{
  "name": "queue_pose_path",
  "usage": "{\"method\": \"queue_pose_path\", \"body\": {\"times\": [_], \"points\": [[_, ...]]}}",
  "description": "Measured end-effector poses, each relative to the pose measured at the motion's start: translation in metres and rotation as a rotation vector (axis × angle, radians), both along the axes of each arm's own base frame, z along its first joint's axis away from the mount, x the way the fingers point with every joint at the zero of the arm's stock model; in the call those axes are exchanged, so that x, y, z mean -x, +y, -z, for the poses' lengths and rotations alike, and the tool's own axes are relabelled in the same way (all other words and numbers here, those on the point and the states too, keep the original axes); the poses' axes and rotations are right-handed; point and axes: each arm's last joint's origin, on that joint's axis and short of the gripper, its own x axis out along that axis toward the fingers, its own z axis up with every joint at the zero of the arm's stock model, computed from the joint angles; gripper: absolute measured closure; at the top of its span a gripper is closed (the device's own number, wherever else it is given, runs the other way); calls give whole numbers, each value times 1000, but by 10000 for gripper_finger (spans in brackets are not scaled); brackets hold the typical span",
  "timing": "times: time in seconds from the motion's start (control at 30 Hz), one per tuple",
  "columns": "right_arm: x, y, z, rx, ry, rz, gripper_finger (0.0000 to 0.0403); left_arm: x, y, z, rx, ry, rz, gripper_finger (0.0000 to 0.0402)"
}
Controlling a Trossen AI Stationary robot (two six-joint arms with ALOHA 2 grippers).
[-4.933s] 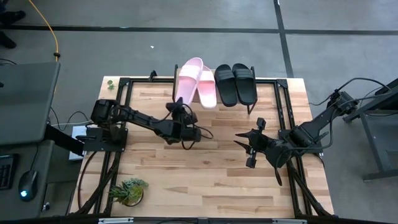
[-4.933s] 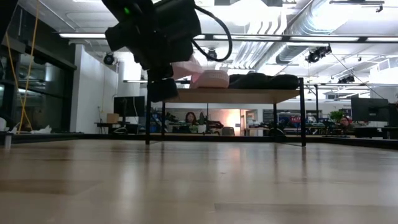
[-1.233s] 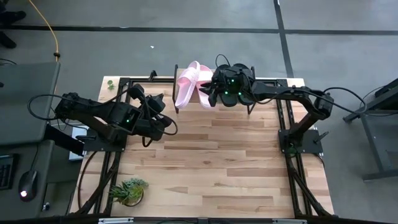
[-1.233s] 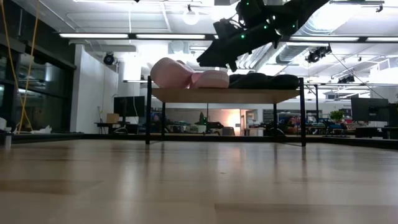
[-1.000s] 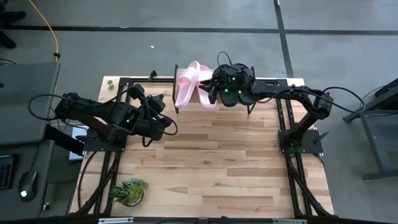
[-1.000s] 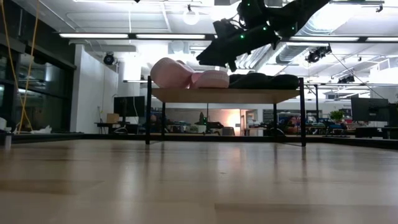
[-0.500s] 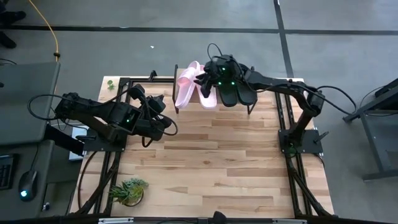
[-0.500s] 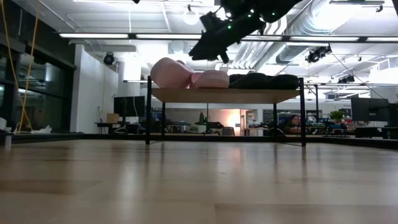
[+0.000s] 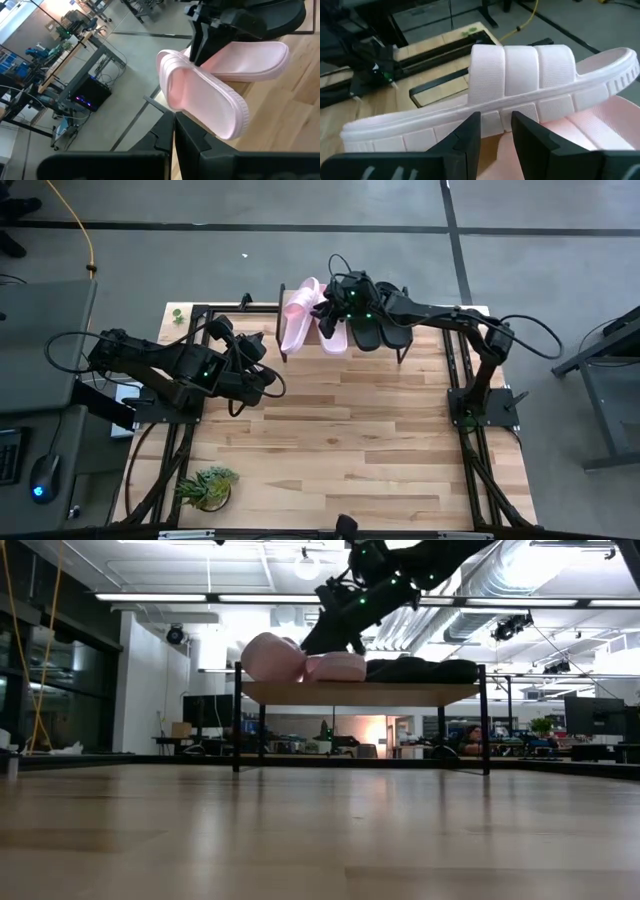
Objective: Pick and place slides into the shelf
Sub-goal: Adjust the pink slides on the shelf
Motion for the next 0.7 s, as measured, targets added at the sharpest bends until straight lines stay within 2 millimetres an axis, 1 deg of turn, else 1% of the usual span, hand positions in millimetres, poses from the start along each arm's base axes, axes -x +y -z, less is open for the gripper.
{"method": "queue_pose_path", "body": {"times": [0.13,0.37,0.7], "points": [[-5,-5,5,-4,-34,-14,299,0,0,0,-2,-2,0,396],[-5,-12,7,-34,-64,-4,299,0,0,0,-2,-2,0,396],[-1,-14,12,-31,14,75,299,-1,0,0,-1,-7,-1,396]]}}
